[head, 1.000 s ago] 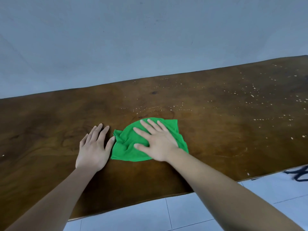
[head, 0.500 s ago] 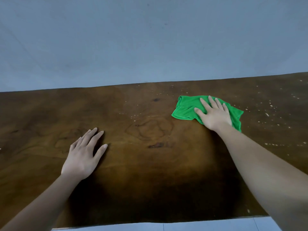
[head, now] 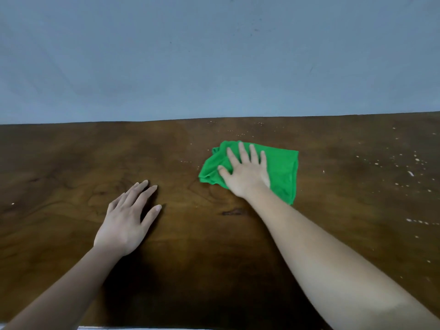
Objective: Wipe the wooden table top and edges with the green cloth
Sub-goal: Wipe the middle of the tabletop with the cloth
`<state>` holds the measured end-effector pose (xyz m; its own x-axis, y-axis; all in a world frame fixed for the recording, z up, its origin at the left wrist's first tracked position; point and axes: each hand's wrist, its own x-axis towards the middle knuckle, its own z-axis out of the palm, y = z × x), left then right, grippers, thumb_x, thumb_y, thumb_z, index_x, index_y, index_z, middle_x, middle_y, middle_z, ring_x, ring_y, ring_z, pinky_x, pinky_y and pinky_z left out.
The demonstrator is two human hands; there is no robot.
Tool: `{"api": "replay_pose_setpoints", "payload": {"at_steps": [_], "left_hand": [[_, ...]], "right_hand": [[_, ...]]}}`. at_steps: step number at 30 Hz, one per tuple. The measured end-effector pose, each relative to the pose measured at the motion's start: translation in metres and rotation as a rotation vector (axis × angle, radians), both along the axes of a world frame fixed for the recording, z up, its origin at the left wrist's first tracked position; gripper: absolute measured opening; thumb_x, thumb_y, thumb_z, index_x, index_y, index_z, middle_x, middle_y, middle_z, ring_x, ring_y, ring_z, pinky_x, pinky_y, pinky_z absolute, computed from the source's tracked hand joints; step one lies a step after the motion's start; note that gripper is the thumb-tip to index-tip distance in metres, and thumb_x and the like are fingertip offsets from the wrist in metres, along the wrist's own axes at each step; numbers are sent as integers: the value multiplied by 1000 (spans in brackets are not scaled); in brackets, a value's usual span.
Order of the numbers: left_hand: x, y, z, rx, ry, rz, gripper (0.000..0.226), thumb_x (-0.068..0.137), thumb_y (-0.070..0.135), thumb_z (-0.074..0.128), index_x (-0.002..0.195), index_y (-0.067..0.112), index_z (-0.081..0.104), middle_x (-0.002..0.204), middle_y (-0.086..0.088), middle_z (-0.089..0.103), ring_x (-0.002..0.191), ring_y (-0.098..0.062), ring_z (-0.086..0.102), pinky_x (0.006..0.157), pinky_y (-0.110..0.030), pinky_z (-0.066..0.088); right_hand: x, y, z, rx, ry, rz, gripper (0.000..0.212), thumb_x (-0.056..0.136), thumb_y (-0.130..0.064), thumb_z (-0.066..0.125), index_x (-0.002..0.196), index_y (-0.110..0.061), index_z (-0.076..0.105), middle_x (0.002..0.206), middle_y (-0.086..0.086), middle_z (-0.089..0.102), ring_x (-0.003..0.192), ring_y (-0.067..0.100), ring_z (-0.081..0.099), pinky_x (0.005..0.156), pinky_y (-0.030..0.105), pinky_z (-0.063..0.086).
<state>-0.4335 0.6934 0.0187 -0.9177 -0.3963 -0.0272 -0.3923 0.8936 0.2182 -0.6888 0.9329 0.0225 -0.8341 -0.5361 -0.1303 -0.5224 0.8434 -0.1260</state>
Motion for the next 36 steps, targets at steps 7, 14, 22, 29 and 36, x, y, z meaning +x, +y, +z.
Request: {"api": "replay_pose_setpoints", "payload": {"at_steps": [7,14,22,29,36], "left_hand": [[1,-2,-5,-33,21,-17,81,107,80,13,173,35,29,183,15,18,169,-7,7,137,-45,14],[0,-3,-5,-32,5,-14,80,106,81,10,174,42,24,183,18,14,169,-3,0,138,-42,9],[0,-2,-3,-5,0,-3,82,103,85,7,174,45,21,183,20,11,169,-2,-2,138,-40,5],[-1,-4,-4,-12,-6,-10,82,104,85,6,174,45,20,184,19,8,168,-1,-5,137,-38,1],[-1,-4,-4,-25,-1,-12,81,104,83,5,174,45,18,184,18,6,168,0,-9,137,-36,0]], "right_hand": [[65,-91,-3,-1,-13,397,79,105,-79,6,176,-43,0,184,-1,-15,169,32,-19,132,63,-12],[-16,-95,6,-29,-12,487,81,102,-87,10,174,-49,6,184,-7,-5,171,20,-5,137,53,-3],[-131,7,8,-30,22,112,90,97,-92,0,175,-47,8,184,-6,-2,171,22,-1,137,52,2],[-165,88,5,-50,30,-290,85,103,-83,15,176,-40,15,186,-2,5,171,25,3,137,51,4],[-151,13,5,19,-33,-518,84,107,-68,11,178,-23,3,185,12,-4,170,42,-6,133,67,-5]]}}
